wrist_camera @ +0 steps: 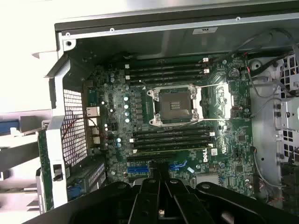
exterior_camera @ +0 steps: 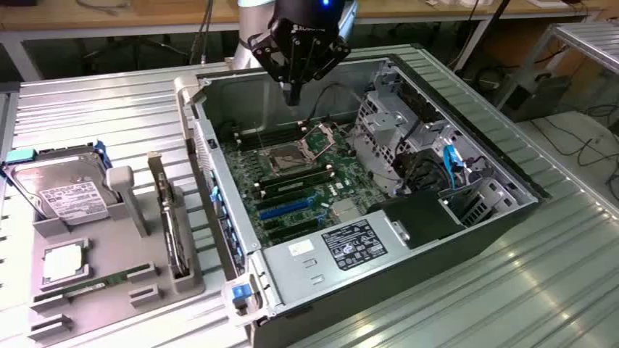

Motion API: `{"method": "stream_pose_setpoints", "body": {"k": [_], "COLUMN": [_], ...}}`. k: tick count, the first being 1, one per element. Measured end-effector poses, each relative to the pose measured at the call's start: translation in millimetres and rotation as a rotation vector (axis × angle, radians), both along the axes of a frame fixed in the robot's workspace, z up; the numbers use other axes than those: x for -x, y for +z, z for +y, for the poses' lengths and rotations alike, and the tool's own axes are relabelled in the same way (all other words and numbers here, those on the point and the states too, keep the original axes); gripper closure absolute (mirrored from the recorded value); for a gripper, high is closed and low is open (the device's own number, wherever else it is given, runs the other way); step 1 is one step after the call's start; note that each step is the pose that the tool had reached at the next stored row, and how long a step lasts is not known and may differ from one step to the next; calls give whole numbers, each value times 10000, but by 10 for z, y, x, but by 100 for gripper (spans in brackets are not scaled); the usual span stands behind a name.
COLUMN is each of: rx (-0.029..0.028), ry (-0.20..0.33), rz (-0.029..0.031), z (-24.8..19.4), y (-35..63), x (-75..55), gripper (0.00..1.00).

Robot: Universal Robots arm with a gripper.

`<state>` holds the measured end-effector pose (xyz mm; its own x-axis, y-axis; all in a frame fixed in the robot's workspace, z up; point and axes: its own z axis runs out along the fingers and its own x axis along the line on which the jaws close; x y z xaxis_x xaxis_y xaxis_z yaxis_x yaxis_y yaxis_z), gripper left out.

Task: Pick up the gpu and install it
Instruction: 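Reach for the gpu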

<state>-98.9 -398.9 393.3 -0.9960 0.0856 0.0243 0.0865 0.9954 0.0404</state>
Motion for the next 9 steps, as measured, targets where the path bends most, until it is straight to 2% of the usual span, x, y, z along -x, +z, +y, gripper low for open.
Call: {"method": "stream_pose_setpoints", "body": {"k": [5, 7, 9], "rx": [0, -1, 1], "ry": [-1, -1, -1], "rz": [6, 5, 5], "z": [-2, -55, -134], "y": [0, -1, 0], "x": [-2, 40, 124], "gripper": [89, 89, 89]}}
